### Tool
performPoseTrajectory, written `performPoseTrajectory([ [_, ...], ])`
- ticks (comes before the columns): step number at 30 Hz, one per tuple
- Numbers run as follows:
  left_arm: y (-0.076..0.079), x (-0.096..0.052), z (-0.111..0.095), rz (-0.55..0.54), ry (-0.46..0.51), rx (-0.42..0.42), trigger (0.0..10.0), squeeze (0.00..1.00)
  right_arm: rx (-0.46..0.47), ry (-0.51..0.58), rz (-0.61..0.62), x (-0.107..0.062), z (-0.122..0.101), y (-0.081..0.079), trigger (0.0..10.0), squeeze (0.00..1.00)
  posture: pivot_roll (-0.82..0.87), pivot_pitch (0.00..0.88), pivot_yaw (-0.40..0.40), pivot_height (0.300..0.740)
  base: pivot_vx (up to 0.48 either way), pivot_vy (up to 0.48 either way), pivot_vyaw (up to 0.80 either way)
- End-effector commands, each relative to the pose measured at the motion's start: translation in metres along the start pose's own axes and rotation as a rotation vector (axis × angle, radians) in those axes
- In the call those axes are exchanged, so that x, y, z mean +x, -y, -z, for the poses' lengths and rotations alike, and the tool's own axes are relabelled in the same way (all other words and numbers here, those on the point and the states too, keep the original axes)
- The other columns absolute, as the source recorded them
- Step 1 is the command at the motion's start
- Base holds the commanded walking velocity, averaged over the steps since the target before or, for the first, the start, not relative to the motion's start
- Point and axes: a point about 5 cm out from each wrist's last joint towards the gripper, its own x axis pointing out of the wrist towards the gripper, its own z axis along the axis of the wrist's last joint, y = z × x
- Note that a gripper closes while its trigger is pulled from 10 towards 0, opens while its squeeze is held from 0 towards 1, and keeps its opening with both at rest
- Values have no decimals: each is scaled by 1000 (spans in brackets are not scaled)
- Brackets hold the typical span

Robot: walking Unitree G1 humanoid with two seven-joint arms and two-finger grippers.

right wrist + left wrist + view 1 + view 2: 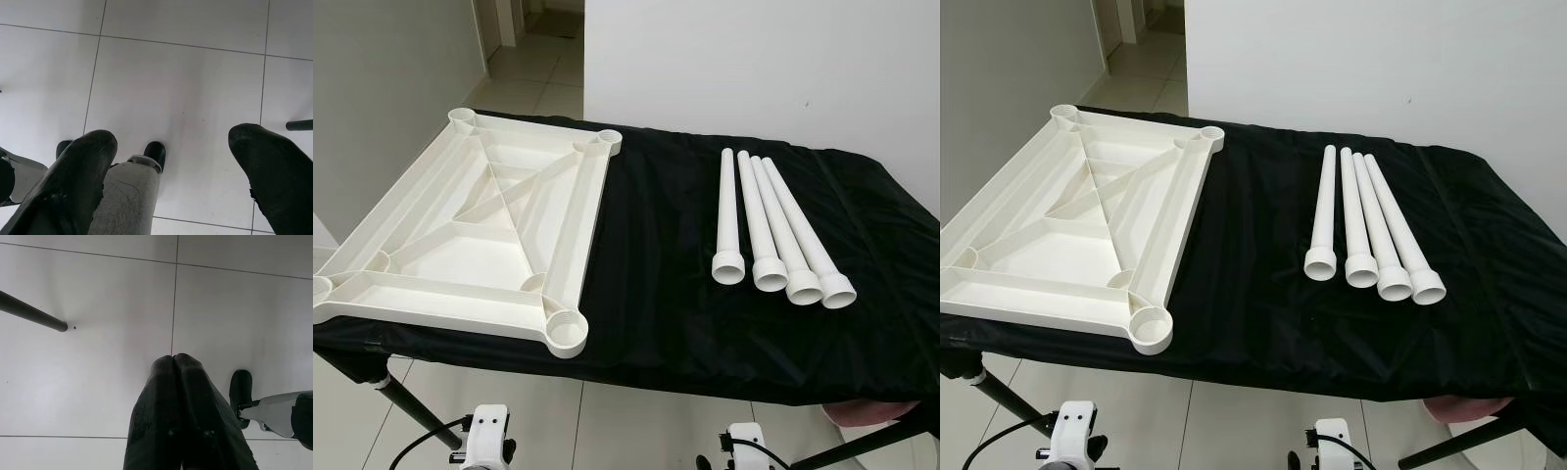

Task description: Building children table

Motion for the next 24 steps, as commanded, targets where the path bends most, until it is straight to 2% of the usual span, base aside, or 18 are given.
performPoseTrajectory([
  [1,6,-1,3,109,-18,-5,10000,0,5,-16,-3,-2,5,-2,10000,0,-21,0,-25,740,-259,0,0],
  [20,5,0,1,108,-15,6,10000,0,5,-33,2,-3,9,-1,10000,0,-20,0,-20,740,-277,0,0],
  [24,5,0,-2,111,-1,15,10000,0,7,-36,2,-3,9,-1,10000,0,-20,0,-18,740,0,0,0],
])
